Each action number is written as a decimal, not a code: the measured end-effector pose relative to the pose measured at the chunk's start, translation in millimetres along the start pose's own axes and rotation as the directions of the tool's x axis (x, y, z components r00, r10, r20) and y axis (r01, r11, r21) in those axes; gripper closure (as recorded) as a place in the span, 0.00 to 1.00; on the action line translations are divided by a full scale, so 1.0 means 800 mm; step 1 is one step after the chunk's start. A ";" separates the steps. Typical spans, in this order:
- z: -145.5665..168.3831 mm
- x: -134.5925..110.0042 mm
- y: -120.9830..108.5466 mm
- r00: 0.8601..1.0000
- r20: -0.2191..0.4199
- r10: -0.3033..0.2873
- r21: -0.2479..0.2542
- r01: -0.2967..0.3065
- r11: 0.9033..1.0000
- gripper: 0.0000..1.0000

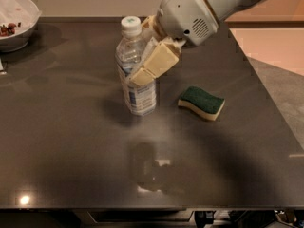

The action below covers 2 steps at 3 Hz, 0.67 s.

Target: Pick blue plastic bottle

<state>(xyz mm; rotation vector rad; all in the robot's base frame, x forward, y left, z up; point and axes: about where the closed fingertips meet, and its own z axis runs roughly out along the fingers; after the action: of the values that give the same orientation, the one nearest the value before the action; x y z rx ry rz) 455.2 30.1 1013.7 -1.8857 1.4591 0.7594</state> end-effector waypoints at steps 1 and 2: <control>-0.025 -0.010 -0.017 1.000 0.002 -0.013 0.030 0.013 0.999 1.00; -0.045 -0.019 -0.023 1.000 0.000 -0.031 0.057 0.031 0.998 1.00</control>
Offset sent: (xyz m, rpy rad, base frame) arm 0.0237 -0.0284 0.0538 0.0207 -0.0863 -0.0360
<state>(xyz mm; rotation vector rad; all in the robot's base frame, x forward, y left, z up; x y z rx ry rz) 472.3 15.1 1050.5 -1.8604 1.4327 0.6976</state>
